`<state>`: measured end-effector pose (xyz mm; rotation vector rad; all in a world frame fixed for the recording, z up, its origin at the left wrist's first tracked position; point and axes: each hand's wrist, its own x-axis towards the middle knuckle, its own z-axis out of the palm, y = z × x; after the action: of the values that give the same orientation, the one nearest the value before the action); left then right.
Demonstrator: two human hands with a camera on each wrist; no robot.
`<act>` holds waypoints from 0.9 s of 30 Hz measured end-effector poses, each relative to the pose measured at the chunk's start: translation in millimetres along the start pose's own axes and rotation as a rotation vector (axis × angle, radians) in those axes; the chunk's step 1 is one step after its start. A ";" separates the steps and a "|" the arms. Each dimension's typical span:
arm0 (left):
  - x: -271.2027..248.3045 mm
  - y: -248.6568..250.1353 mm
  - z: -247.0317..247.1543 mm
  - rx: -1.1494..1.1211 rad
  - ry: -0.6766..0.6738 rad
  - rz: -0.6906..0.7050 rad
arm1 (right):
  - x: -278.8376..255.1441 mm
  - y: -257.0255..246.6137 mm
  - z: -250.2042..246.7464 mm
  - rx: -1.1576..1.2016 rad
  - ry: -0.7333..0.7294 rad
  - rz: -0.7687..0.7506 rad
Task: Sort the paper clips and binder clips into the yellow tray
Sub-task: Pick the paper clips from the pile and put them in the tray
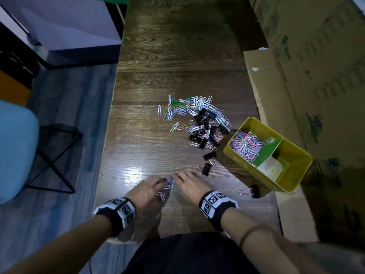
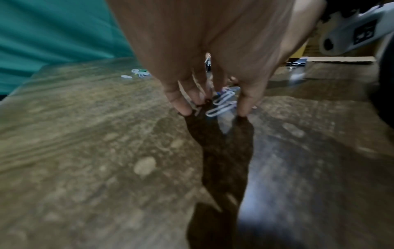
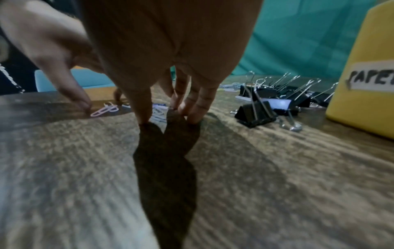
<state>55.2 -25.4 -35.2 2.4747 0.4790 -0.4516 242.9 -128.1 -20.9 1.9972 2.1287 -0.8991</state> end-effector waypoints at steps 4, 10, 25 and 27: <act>-0.8 20.5 12.8 0.049 0.103 -0.052 | 1.2 -1.0 5.8 0.156 -0.033 0.056; 10.5 39.0 -0.5 0.148 0.115 -0.065 | -0.5 -6.0 4.6 0.255 0.024 0.164; 21.1 39.2 -5.9 0.395 0.070 0.023 | 1.4 -15.4 1.6 -0.064 -0.073 0.084; 23.2 37.0 -6.0 0.392 0.061 0.036 | 3.5 -11.7 2.8 0.062 -0.075 0.169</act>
<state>92.7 -44.9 -22.8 2.8755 0.3994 -0.4945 230.6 -126.0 -20.7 2.0989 1.8830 -1.0058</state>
